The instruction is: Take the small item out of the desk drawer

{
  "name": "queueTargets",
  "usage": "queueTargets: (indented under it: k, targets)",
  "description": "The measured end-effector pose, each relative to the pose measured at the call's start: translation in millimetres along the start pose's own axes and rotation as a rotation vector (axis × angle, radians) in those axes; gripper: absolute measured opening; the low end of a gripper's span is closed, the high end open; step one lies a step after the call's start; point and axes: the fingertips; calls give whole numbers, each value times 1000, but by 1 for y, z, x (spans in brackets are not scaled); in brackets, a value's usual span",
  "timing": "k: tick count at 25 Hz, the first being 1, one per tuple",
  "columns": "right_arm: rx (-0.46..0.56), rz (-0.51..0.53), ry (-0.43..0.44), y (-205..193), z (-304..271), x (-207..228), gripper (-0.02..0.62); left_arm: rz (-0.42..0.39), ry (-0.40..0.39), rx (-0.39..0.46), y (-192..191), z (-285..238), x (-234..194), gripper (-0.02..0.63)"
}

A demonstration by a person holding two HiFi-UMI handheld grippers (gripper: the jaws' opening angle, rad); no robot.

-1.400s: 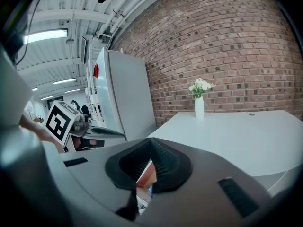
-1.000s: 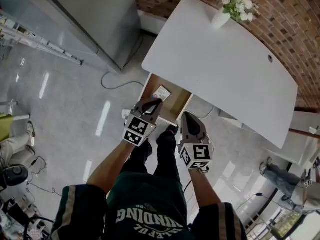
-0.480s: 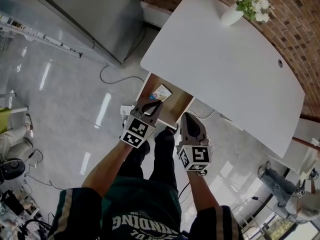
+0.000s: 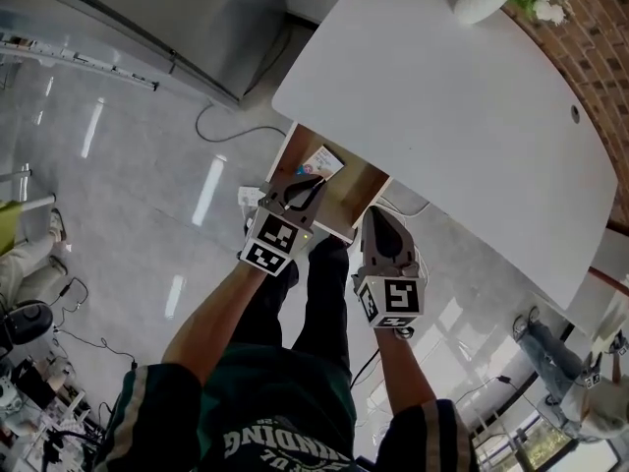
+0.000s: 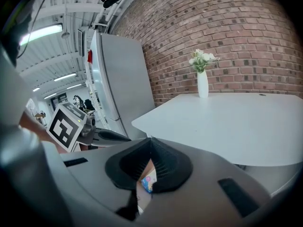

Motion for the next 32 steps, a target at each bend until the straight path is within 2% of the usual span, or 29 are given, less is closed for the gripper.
queueTargets:
  k: [7, 13, 23, 28, 32]
  targets:
    - [-21, -10, 3, -19, -13, 6, 25, 2, -6, -51, -26, -19, -3, 18]
    - [-32, -26, 11, -32, -24, 6, 25, -4, 12, -135, -51, -33, -12, 22]
    - [-58, -52, 31, -52, -39, 2, 25, 0, 16, -241, -85, -59, -22, 180]
    - [-73, -62, 34, -61, -40, 1, 25, 0, 11, -286, -98, -67, -23, 244]
    - [-83, -73, 34, -67, -40, 4, 25, -1, 7, -321, -108, -78, -23, 267]
Point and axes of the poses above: the fingertips, and each gripper's own axes: z backward along the fingers, x to its right, y out of its top, and after that the axes turned 2 degrees about x, right-handed
